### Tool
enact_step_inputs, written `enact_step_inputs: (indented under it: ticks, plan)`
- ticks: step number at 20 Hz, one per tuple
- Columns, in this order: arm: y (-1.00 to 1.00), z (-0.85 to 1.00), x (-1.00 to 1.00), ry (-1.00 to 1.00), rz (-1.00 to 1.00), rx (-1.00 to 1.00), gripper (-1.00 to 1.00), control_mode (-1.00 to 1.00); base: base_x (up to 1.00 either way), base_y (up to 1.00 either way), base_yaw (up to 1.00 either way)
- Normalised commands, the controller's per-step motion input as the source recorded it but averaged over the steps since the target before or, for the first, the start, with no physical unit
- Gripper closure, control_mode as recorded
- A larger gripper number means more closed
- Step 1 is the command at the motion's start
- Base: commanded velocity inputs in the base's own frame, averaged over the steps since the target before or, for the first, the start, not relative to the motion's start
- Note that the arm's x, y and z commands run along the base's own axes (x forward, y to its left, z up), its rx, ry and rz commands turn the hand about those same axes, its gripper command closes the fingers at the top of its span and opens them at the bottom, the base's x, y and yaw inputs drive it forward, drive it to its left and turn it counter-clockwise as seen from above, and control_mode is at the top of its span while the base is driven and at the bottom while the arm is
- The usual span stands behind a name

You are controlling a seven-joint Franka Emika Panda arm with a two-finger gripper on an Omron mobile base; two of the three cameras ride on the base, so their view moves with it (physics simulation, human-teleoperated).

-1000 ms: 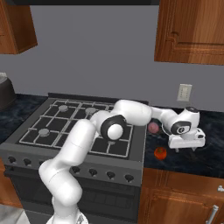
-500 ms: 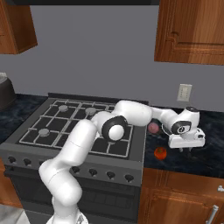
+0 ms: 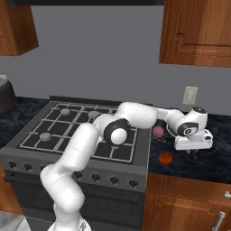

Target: Place the pan on the front right burner on the stove. Then place the tomato and the onion in the pan and turn on the front right burner.

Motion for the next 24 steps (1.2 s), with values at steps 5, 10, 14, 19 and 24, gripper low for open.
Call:
enact_step_inputs:
  ticks: [5, 10, 14, 19, 24]
  plan:
    - [0.0, 0.39, -0.15, -0.07, 0.02, 0.0, 1.0, -1.0, 0.0, 0.0, 0.0]
    - [0.07, 0.23, -0.2, 0.0, 0.04, 0.0, 1.0, -1.0, 0.0, 0.0, 0.0]
    - [0.3, 0.21, -0.24, 0.0, 0.04, 0.0, 1.0, -1.0, 0.0, 0.0, 0.0]
    - [0.49, 0.2, -0.26, 0.0, 0.04, -0.02, 1.0, -1.0, 0.0, 0.0, 0.0]
    - [0.64, 0.17, -0.32, 0.0, 0.04, -0.06, 1.0, -1.0, 0.0, 0.0, 0.0]
